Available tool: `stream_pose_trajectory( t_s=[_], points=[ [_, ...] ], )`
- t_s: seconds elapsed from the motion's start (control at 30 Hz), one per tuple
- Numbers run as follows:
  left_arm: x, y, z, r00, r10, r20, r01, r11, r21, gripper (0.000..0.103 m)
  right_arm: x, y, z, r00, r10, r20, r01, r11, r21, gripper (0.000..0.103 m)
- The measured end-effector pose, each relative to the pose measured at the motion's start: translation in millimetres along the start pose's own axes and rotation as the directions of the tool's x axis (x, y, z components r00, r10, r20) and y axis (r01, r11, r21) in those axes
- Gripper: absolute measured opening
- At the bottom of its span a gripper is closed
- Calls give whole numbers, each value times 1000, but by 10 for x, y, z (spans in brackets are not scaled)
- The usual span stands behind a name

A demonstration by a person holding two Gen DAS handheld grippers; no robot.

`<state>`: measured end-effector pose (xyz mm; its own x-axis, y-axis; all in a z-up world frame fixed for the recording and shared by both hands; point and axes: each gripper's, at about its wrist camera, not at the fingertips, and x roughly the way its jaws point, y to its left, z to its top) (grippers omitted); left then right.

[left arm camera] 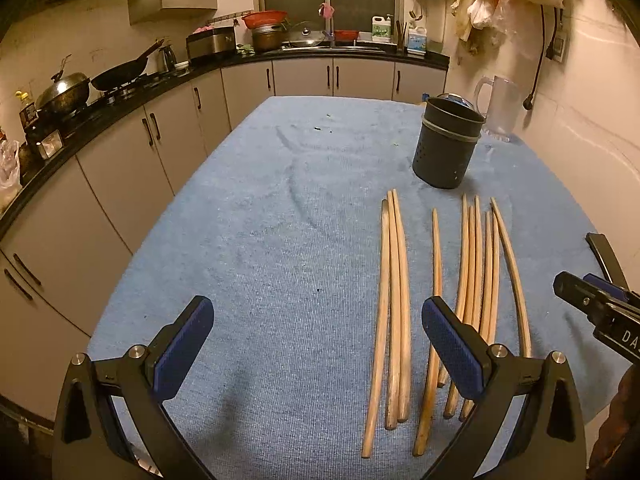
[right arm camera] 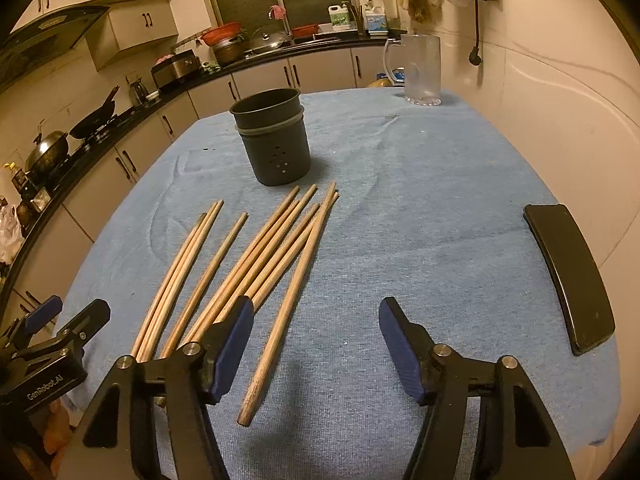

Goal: Organize utensils
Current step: 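Move both grippers toward the row of wooden chopsticks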

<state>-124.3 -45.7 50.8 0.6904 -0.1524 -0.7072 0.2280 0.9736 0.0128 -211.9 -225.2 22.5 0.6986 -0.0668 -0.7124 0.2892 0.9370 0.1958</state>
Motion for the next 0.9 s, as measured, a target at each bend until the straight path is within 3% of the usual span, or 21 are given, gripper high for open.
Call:
stream_pose_trajectory(
  t_s=[0.7, 0.9],
  points=[
    [31, -27, -17, 1000, -27, -4, 27, 999, 31, 103, 13, -13, 14, 1000, -7, -11, 7, 1000, 10, 69],
    [119, 65, 45, 998, -50, -39, 51, 999, 18, 95, 66, -41, 86, 1000, -3, -20, 4, 1000, 11, 61]
  ],
)
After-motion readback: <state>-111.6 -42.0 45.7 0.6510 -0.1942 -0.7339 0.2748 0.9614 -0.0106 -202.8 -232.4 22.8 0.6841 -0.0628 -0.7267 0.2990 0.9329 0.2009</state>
